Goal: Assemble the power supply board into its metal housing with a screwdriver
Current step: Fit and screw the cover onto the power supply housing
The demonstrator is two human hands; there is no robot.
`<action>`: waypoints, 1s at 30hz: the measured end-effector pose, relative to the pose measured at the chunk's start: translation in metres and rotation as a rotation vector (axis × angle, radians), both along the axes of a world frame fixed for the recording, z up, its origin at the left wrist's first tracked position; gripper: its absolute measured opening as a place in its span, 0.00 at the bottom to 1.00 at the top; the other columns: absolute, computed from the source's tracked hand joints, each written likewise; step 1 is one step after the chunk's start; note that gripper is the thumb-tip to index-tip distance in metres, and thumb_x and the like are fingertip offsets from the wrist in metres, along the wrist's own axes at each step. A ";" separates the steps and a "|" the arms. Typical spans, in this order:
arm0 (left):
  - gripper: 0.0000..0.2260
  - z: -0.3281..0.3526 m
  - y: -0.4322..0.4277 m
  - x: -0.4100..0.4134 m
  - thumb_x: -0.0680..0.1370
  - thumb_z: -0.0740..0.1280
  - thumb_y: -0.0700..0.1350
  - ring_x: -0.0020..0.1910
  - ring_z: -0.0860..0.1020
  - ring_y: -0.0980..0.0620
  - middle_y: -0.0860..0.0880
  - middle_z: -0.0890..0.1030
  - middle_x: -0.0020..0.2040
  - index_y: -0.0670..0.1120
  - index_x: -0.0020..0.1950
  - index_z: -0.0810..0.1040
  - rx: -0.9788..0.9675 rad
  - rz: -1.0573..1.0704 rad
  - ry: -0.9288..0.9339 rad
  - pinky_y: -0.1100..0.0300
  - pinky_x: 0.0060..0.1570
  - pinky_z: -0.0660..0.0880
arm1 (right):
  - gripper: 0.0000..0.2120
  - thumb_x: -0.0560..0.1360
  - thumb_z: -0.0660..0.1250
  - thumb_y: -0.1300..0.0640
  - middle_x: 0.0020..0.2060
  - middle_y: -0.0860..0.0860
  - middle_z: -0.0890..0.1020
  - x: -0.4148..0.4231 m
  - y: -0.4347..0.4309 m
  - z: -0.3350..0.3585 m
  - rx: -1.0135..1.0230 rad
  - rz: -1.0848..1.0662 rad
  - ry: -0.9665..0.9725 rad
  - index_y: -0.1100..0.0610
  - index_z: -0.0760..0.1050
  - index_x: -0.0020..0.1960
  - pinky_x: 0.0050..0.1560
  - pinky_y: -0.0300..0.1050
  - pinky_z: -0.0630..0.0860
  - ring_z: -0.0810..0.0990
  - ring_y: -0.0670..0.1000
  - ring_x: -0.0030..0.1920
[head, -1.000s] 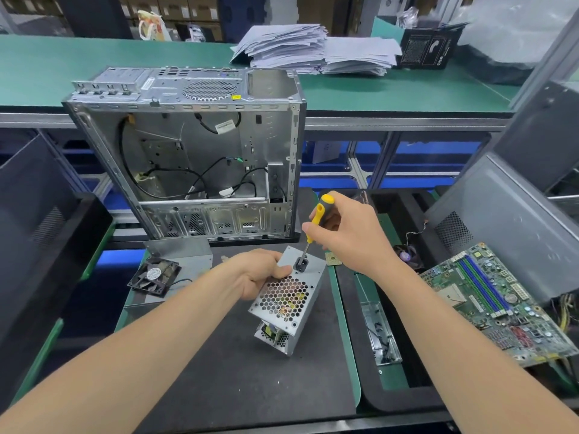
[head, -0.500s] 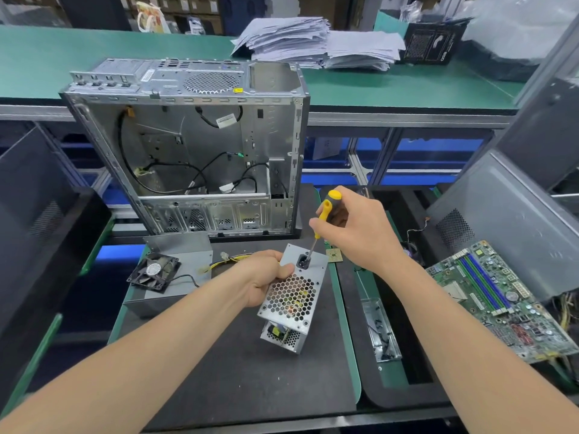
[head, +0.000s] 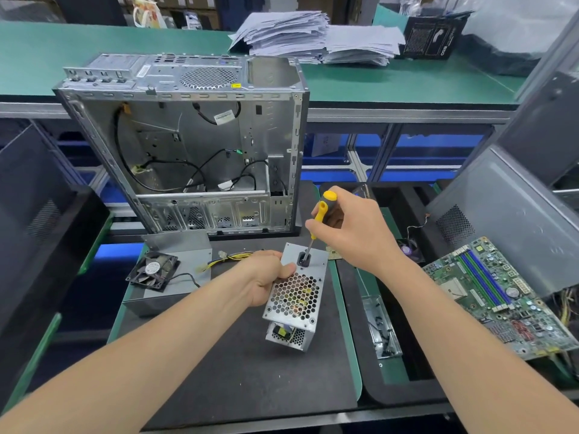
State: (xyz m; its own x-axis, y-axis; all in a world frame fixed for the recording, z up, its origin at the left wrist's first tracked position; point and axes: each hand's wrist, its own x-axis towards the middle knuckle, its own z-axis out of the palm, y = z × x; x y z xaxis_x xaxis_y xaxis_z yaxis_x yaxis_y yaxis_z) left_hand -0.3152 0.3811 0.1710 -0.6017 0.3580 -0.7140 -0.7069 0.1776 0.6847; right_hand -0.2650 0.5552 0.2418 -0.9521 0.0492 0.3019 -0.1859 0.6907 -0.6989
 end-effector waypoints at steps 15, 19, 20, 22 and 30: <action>0.14 -0.005 0.000 -0.007 0.78 0.75 0.44 0.47 0.87 0.47 0.42 0.87 0.52 0.42 0.62 0.82 0.016 -0.163 0.141 0.55 0.44 0.82 | 0.07 0.76 0.75 0.53 0.38 0.43 0.83 0.000 0.008 0.002 0.046 -0.093 0.028 0.53 0.77 0.45 0.45 0.42 0.80 0.81 0.44 0.42; 0.11 -0.009 0.001 -0.006 0.80 0.72 0.42 0.49 0.86 0.43 0.40 0.87 0.52 0.40 0.61 0.81 0.053 -0.111 0.125 0.51 0.45 0.83 | 0.07 0.76 0.75 0.53 0.39 0.43 0.83 0.001 0.010 0.004 0.042 -0.096 0.022 0.53 0.77 0.45 0.46 0.45 0.81 0.82 0.44 0.42; 0.11 -0.010 0.002 -0.005 0.81 0.71 0.41 0.50 0.86 0.42 0.39 0.87 0.51 0.39 0.61 0.82 0.048 -0.080 0.124 0.48 0.48 0.83 | 0.07 0.76 0.75 0.53 0.39 0.43 0.83 0.001 0.011 0.005 0.040 -0.097 0.020 0.53 0.77 0.45 0.47 0.46 0.81 0.82 0.44 0.42; 0.09 -0.012 0.006 -0.004 0.81 0.71 0.40 0.50 0.86 0.41 0.39 0.87 0.51 0.38 0.59 0.82 0.000 -0.020 0.150 0.47 0.53 0.82 | 0.08 0.76 0.75 0.53 0.39 0.44 0.83 0.001 0.011 0.006 0.038 -0.097 0.017 0.53 0.77 0.45 0.46 0.46 0.81 0.82 0.44 0.42; 0.09 -0.010 0.010 -0.003 0.82 0.67 0.43 0.41 0.82 0.46 0.40 0.86 0.51 0.38 0.56 0.80 -0.061 -0.075 0.226 0.59 0.37 0.75 | 0.08 0.76 0.75 0.54 0.38 0.43 0.82 0.001 0.015 0.005 0.031 -0.108 0.031 0.54 0.76 0.44 0.42 0.33 0.76 0.81 0.44 0.41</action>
State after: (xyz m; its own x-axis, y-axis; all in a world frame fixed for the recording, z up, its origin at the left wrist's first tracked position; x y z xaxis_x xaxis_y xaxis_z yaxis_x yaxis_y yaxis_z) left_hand -0.3183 0.3912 0.1611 -0.7220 0.3678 -0.5860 -0.5200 0.2701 0.8103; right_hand -0.2642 0.5700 0.2467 -0.9321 0.1412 0.3336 -0.1301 0.7291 -0.6720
